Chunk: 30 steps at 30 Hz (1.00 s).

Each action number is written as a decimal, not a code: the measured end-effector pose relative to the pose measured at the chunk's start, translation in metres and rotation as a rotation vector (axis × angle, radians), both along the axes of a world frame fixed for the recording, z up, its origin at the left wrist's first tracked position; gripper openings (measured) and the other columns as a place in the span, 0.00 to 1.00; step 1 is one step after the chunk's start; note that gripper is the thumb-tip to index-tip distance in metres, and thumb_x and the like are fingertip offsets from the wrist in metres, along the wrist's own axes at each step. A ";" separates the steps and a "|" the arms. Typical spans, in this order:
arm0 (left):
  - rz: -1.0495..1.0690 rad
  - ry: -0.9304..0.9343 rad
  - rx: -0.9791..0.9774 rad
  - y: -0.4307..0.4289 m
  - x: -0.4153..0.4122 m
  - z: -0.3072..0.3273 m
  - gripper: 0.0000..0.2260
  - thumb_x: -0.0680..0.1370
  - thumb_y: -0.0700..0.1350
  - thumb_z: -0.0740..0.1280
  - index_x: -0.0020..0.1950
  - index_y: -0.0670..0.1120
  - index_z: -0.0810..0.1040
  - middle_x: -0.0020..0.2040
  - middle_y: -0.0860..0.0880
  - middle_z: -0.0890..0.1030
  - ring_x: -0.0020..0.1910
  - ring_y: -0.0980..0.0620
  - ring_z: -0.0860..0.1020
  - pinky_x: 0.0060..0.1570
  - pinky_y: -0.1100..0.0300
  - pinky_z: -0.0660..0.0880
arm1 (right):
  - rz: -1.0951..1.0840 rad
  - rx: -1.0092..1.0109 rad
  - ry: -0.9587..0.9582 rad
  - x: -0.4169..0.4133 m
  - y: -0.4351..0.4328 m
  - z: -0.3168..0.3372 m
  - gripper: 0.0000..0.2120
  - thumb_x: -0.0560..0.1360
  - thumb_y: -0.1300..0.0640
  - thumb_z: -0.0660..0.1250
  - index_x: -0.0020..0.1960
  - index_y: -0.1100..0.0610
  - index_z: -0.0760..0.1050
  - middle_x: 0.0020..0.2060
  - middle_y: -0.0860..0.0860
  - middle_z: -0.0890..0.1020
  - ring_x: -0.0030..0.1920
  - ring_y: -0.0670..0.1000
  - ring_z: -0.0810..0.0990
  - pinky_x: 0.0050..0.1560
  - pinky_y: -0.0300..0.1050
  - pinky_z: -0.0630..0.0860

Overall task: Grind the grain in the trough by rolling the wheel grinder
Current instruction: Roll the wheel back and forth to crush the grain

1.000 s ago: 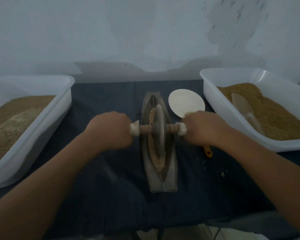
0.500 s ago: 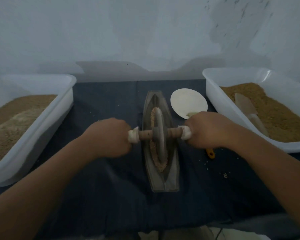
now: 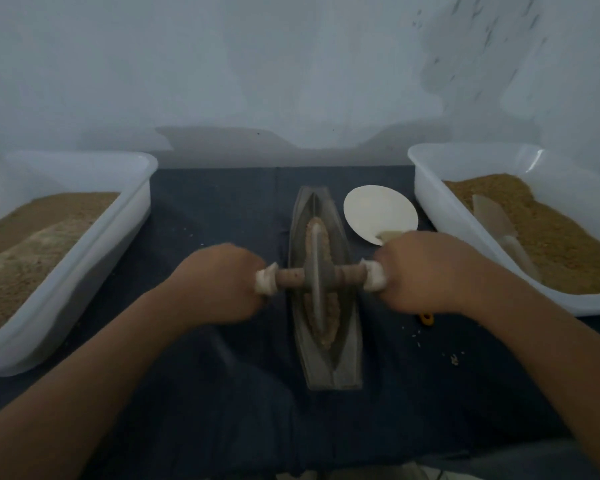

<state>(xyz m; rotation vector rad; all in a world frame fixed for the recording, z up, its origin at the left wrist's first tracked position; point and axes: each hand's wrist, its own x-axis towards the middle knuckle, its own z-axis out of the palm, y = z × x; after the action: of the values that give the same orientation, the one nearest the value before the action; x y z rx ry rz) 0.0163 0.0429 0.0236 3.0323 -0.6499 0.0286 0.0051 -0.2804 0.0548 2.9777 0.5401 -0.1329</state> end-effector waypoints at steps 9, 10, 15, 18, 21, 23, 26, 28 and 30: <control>0.143 -0.090 0.076 -0.037 0.083 0.031 0.14 0.75 0.60 0.67 0.39 0.51 0.76 0.43 0.50 0.81 0.44 0.43 0.82 0.43 0.52 0.78 | -0.260 0.020 -0.254 0.070 0.018 -0.004 0.16 0.78 0.39 0.63 0.39 0.50 0.73 0.38 0.46 0.78 0.38 0.49 0.76 0.40 0.47 0.73; 0.152 -0.067 0.069 -0.038 0.085 0.030 0.13 0.76 0.59 0.68 0.41 0.50 0.77 0.44 0.50 0.81 0.44 0.43 0.82 0.44 0.52 0.78 | -0.242 0.011 -0.252 0.074 0.022 0.001 0.17 0.78 0.39 0.63 0.39 0.50 0.75 0.37 0.46 0.78 0.37 0.49 0.77 0.38 0.46 0.72; 0.058 0.157 0.023 -0.019 0.031 0.022 0.10 0.73 0.54 0.68 0.36 0.50 0.76 0.36 0.53 0.80 0.36 0.52 0.80 0.38 0.56 0.78 | -0.119 0.016 0.031 0.033 0.012 0.017 0.10 0.77 0.48 0.68 0.38 0.47 0.76 0.35 0.46 0.80 0.38 0.45 0.80 0.33 0.40 0.67; 0.021 0.153 0.013 -0.005 -0.012 0.013 0.11 0.66 0.57 0.64 0.32 0.50 0.74 0.28 0.54 0.77 0.28 0.57 0.76 0.28 0.61 0.69 | -0.066 0.017 0.175 0.004 -0.001 0.011 0.10 0.74 0.45 0.69 0.36 0.46 0.77 0.31 0.45 0.81 0.31 0.42 0.78 0.29 0.38 0.67; 0.043 0.093 0.045 -0.013 0.002 0.016 0.12 0.66 0.57 0.64 0.33 0.49 0.73 0.29 0.53 0.76 0.29 0.54 0.76 0.30 0.60 0.71 | -0.059 0.025 0.069 0.018 0.000 0.002 0.12 0.73 0.41 0.65 0.35 0.46 0.76 0.31 0.45 0.80 0.32 0.42 0.78 0.30 0.41 0.68; 0.101 0.007 0.065 -0.026 0.032 0.026 0.12 0.70 0.57 0.66 0.35 0.49 0.73 0.34 0.53 0.77 0.34 0.49 0.79 0.37 0.56 0.75 | -0.112 0.032 -0.090 0.047 0.007 -0.004 0.16 0.76 0.41 0.61 0.35 0.49 0.75 0.31 0.47 0.79 0.34 0.47 0.78 0.33 0.44 0.69; 0.177 -0.122 0.073 -0.042 0.068 0.038 0.12 0.74 0.57 0.67 0.40 0.50 0.73 0.39 0.51 0.76 0.44 0.43 0.82 0.43 0.53 0.77 | -0.202 0.053 -0.255 0.080 0.012 -0.011 0.17 0.76 0.39 0.61 0.34 0.48 0.72 0.32 0.45 0.76 0.34 0.48 0.74 0.37 0.47 0.72; 0.168 -0.096 0.073 -0.043 0.067 0.039 0.12 0.74 0.57 0.68 0.40 0.50 0.73 0.40 0.51 0.76 0.44 0.43 0.82 0.44 0.52 0.77 | -0.209 0.053 -0.248 0.083 0.012 -0.014 0.16 0.76 0.40 0.62 0.35 0.47 0.70 0.34 0.45 0.76 0.33 0.47 0.71 0.39 0.48 0.72; 0.120 -0.021 0.070 -0.035 0.050 0.036 0.12 0.73 0.55 0.68 0.37 0.49 0.72 0.37 0.52 0.76 0.40 0.45 0.80 0.41 0.54 0.76 | -0.186 0.062 -0.146 0.067 0.007 -0.015 0.13 0.76 0.42 0.65 0.36 0.46 0.73 0.35 0.45 0.78 0.34 0.45 0.74 0.37 0.46 0.71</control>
<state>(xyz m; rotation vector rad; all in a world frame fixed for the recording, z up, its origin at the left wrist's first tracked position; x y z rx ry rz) 0.0660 0.0079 0.0596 3.1389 -0.4796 0.0418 0.0717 -0.2736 0.0403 3.0613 0.2550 0.0872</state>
